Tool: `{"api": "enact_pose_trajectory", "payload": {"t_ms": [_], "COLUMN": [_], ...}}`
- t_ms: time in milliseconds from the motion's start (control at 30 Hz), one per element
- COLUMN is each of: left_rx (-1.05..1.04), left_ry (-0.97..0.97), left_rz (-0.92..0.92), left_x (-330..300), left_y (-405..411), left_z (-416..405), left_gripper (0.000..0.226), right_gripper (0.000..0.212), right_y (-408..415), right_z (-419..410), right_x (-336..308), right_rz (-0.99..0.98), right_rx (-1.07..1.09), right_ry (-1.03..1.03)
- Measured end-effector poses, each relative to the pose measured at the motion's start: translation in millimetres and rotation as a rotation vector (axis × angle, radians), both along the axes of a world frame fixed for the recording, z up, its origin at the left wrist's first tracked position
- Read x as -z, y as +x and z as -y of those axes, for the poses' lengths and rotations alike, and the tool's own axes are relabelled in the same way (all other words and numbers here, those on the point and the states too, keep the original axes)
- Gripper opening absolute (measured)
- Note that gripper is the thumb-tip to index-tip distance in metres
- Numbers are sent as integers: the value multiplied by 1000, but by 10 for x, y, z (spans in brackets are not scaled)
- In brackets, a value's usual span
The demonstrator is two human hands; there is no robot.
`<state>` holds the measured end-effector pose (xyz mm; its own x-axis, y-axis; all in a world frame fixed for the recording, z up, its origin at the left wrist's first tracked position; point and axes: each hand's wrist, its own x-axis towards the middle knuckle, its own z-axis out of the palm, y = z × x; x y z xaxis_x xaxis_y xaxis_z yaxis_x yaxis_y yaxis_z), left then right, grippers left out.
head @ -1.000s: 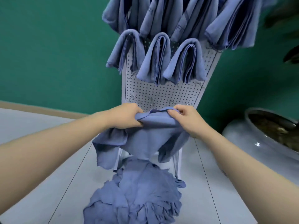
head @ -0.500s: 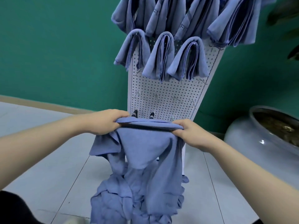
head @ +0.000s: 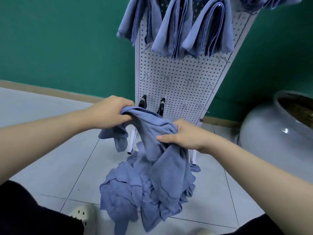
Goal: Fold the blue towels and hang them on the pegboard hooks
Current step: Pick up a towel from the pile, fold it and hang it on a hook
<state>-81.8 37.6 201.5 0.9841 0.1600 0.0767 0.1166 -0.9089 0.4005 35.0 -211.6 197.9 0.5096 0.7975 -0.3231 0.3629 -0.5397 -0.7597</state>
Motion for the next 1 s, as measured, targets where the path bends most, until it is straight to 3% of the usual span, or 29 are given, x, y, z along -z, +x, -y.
{"api": "enact_pose_trajectory", "payload": {"t_ms": [100, 200, 333, 433, 600, 700, 767, 1000], "left_rx": [-9, -42, -57, -40, -48, -90, -112, -85], "left_ry": [-73, -149, -282, -310, -316, -371, -486, -759], "left_rz": [65, 108, 69, 51, 66, -3, -64, 23], "left_x": [102, 209, 254, 274, 191, 130, 112, 64], "left_y": [63, 136, 179, 177, 139, 118, 101, 88], "left_z": [56, 100, 215, 281, 373, 430, 460, 619], "left_gripper": [14, 6, 34, 34, 12, 48, 60, 59], "right_gripper": [10, 21, 26, 23, 31, 32, 33, 18], "right_y": [-53, -89, -89, -59, -30, -5, 15, 110], "right_z": [-22, -53, -86, -88, -42, -7, 10, 61], "right_x": [32, 19, -83, -121, -202, -261, -303, -424], "right_rz": [-146, -409, -557, -562, -566, -559, -552, -489], "right_rx": [-5, 132, 241, 347, 448, 487, 511, 596], "right_ry": [144, 315, 475, 539, 633, 691, 729, 830]}}
